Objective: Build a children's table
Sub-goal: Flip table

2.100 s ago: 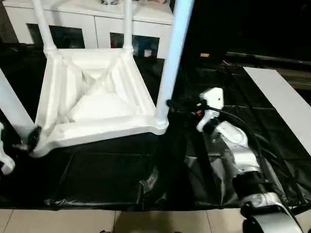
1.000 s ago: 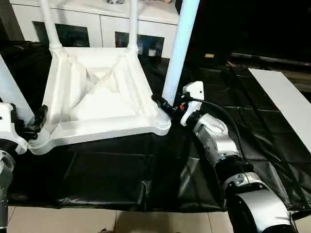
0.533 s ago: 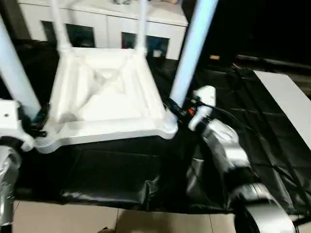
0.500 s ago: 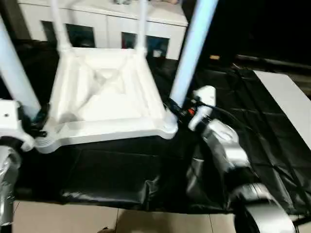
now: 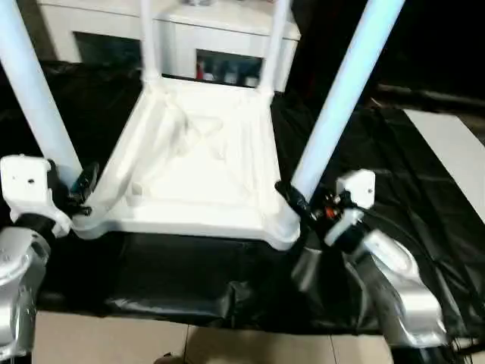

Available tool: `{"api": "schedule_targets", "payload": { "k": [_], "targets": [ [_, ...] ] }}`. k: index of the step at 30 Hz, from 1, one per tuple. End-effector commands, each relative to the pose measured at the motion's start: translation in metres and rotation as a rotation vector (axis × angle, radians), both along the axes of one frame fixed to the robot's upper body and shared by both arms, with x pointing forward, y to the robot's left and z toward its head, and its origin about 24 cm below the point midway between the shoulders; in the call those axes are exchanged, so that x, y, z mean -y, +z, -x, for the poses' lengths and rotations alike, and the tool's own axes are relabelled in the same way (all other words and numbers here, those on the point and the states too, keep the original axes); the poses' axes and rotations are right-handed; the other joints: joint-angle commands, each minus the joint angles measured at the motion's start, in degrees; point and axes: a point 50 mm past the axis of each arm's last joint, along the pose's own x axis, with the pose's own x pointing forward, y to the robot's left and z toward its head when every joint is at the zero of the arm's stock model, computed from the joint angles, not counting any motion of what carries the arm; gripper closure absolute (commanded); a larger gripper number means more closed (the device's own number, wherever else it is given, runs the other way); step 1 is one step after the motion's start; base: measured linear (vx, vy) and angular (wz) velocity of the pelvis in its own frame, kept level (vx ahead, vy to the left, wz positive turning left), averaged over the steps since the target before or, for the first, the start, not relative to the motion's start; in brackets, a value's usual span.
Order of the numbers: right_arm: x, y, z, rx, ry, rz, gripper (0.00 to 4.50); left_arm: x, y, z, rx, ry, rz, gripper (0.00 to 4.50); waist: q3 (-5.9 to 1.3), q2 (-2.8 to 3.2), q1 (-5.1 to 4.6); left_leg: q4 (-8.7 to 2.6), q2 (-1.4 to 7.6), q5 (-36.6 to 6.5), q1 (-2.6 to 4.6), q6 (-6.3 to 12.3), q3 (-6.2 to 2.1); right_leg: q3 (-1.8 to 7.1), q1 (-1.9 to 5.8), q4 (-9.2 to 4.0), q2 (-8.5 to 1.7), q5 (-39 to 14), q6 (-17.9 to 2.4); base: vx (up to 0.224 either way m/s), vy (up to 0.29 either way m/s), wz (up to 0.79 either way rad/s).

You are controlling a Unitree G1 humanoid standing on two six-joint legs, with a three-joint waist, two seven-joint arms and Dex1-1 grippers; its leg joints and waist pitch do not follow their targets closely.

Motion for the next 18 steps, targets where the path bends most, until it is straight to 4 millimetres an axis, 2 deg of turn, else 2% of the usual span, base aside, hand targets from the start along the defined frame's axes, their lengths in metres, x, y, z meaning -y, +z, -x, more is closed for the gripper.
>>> {"api": "schedule_targets", "payload": {
  "k": [1, 4, 7, 8, 9, 10, 12, 14, 16, 18],
  "targets": [
    [-0.005, 0.022, 0.003, 0.087, 0.026, -0.039, 2.75, 0.012, 0.003, 0.000, 0.003, -0.038, -0.024, 2.53, -2.98, 2.06, -0.46, -5.80, 2.77, -22.51, 0.90, -2.57, -1.44, 2.55, 1.56, -4.68, -3.11, -18.28, -6.27, 0.000, 0.000, 0.00],
    [0.000, 0.020, 0.006, 0.063, -0.004, -0.004, 2.75, 0.016, 0.003, 0.009, -0.010, -0.049, -0.017, 2.53, -2.89, 2.29, -0.69, -5.75, 2.86, -21.24, 0.75, -2.43, -1.38, 2.61, 1.61, -4.52, -2.97, -16.24, -6.77, 0.000, 0.000, 0.00],
    [0.002, 0.018, 0.006, 0.050, -0.015, -0.007, 2.75, 0.016, 0.002, 0.010, -0.016, -0.050, -0.022, 2.53, -2.92, 2.16, -0.92, -5.60, 2.66, -20.14, 0.74, -1.94, -1.23, 2.59, 1.57, -4.36, -2.76, -14.59, -7.02, 0.000, 0.000, 0.00],
    [0.003, 0.018, 0.005, 0.049, -0.023, -0.006, 2.40, 0.016, 0.002, 0.010, -0.018, -0.044, -0.027, 2.53, -2.86, 2.03, -0.98, -5.63, 2.66, -20.43, 0.78, -1.91, -1.24, 2.59, 1.54, -4.43, -2.77, -15.29, -6.86, 0.000, 0.000, 0.00],
    [0.004, 0.018, 0.004, 0.052, -0.030, -0.004, 2.40, 0.018, 0.002, 0.010, -0.022, -0.051, -0.019, 2.18, -2.82, 2.16, -0.96, -5.63, 2.66, -20.72, 0.84, -2.00, -1.26, 2.59, 1.49, -4.45, -2.81, -15.78, -6.80, 0.000, 0.000, 0.00],
    [0.006, 0.018, 0.004, 0.052, -0.043, -0.006, 2.05, 0.019, 0.002, 0.010, -0.019, -0.051, -0.011, 1.83, -2.81, 2.16, -1.02, -5.62, 2.65, -21.23, 0.89, -2.10, -1.29, 2.59, 1.45, -4.55, -2.82, -16.65, -6.55, 0.000, 0.000, 0.00],
    [0.011, 0.018, 0.003, 0.052, -0.057, -0.020, 2.03, 0.020, 0.002, 0.011, -0.015, -0.035, 0.003, 1.80, -2.82, 2.09, -1.05, -5.63, 2.75, -21.40, 0.87, -2.18, -1.34, 2.63, 1.49, -4.53, -2.93, -16.73, -6.47, 0.000, 0.000, 0.00],
    [0.013, 0.018, 0.002, 0.052, -0.073, -0.019, 1.76, 0.021, 0.003, 0.011, -0.015, -0.035, -0.002, 1.70, -2.79, 2.17, -1.03, -5.60, 2.68, -21.49, 0.93, -2.11, -1.34, 2.63, 1.41, -4.59, -2.89, -17.01, -6.26, 0.000, 0.000, 0.00],
    [0.014, 0.019, 0.001, 0.056, -0.083, -0.004, 1.66, 0.022, 0.002, 0.011, -0.019, -0.036, -0.003, 1.41, -2.80, 2.29, -1.04, -5.59, 2.63, -21.16, 0.89, -2.16, -1.32, 2.64, 1.43, -4.59, -2.86, -16.75, -6.14, 0.000, 0.000, 0.00],
    [0.015, 0.021, 0.001, 0.077, -0.095, -0.002, 1.63, 0.025, 0.001, 0.012, -0.019, -0.057, 0.019, 1.34, -2.84, 2.17, -1.09, -5.55, 2.58, -20.99, 0.87, -2.19, -1.29, 2.63, 1.48, -4.59, -2.84, -16.70, -6.00, 0.000, 0.000, 0.00]
  ]
}}
